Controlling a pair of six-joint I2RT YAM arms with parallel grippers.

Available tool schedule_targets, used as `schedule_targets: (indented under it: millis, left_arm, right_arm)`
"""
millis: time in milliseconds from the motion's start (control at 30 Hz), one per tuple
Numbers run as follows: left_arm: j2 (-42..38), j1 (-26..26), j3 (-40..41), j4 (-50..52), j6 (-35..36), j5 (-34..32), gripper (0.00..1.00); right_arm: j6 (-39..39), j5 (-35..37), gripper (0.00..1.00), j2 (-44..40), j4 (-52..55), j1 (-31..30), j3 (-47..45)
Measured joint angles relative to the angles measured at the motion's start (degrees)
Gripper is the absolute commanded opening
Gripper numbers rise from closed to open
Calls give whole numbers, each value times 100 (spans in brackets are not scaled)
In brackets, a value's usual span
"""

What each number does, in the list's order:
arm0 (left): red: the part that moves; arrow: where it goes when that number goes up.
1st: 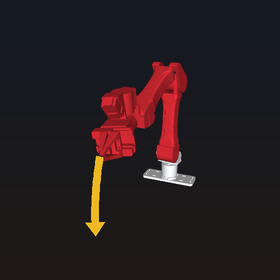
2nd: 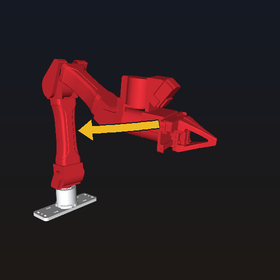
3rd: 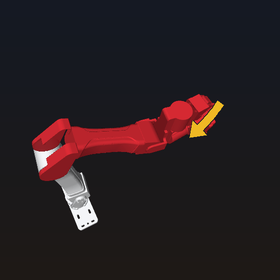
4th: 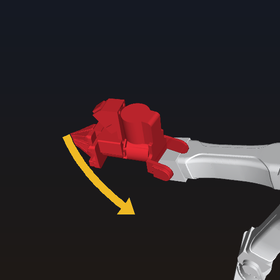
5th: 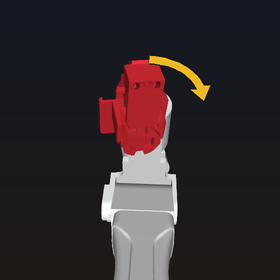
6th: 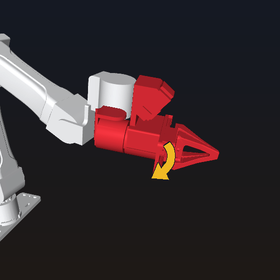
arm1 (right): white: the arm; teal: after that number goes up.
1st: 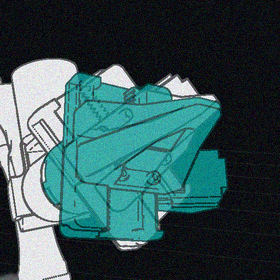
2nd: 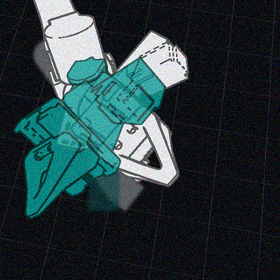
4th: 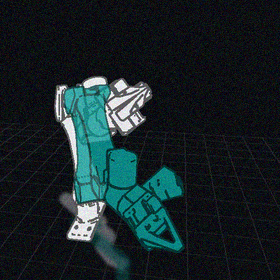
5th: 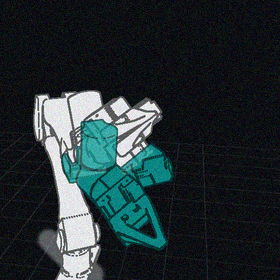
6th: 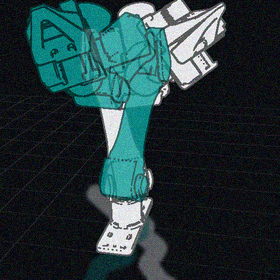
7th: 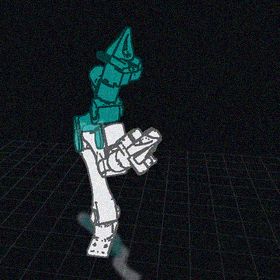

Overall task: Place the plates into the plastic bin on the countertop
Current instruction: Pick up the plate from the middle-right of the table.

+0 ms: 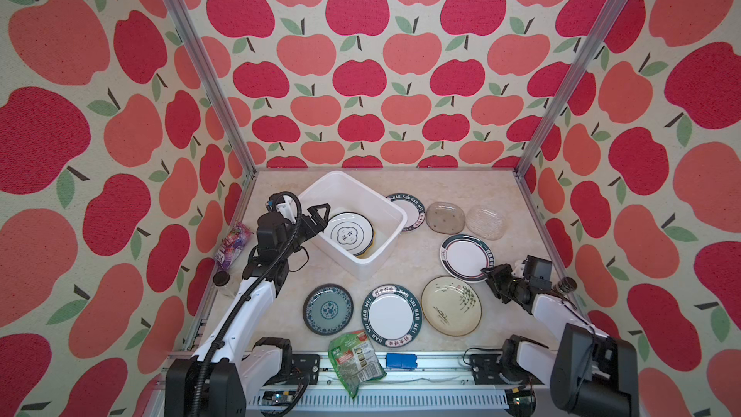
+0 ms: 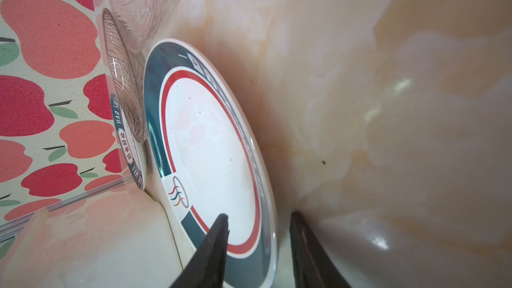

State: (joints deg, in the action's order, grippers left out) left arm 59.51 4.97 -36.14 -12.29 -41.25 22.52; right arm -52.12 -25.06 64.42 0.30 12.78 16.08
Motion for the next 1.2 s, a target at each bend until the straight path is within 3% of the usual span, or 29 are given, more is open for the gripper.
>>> schedule_targets:
  millis: [267,1200]
  left_arm:
    - [-31,-68,31,-17,2,0,99]
    - [-20,-236,109,-153,-37,2,99]
  right_arm:
    - [-13,-20,38,94,-223,0,-31]
    - [-96,-61,6,15,-444,0,-225]
